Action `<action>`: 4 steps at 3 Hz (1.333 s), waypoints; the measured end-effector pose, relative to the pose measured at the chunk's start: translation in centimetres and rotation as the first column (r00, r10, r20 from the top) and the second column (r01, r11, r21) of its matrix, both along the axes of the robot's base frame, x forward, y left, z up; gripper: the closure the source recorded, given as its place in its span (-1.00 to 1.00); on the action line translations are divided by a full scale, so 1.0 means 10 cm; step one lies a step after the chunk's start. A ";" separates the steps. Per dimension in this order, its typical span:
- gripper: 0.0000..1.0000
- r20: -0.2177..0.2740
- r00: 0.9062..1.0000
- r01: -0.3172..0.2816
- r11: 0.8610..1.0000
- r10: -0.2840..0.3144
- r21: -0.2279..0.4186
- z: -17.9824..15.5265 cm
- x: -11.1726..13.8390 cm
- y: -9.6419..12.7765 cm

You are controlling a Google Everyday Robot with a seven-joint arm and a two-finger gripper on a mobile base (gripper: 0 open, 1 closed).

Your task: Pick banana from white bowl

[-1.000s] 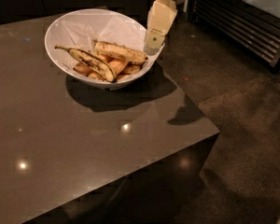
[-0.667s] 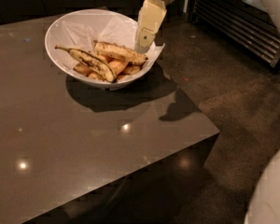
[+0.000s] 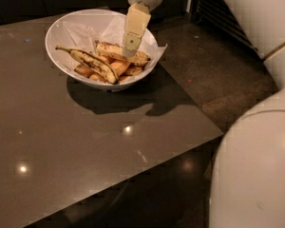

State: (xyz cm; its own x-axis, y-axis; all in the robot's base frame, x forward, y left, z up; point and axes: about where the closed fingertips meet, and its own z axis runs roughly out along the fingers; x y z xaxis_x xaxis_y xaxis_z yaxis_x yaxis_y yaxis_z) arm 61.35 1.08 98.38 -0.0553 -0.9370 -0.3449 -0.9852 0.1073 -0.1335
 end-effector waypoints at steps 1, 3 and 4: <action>-0.96 -0.025 1.000 -0.009 1.000 0.009 -0.008 -0.13 0.05 0.10; -0.36 -0.068 0.997 0.023 1.000 -0.024 -0.021 -0.36 0.17 0.08; -0.38 -0.083 0.996 0.040 0.999 -0.043 -0.031 -0.45 0.22 0.04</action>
Offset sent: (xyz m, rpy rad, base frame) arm -0.0043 -0.0025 -0.0394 -0.0689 0.1456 0.0055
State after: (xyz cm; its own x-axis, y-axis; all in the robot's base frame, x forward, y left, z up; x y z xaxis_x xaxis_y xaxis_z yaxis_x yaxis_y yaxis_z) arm 63.58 1.51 93.85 -0.1220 -0.9428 -0.3102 -0.9879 0.1456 -0.0542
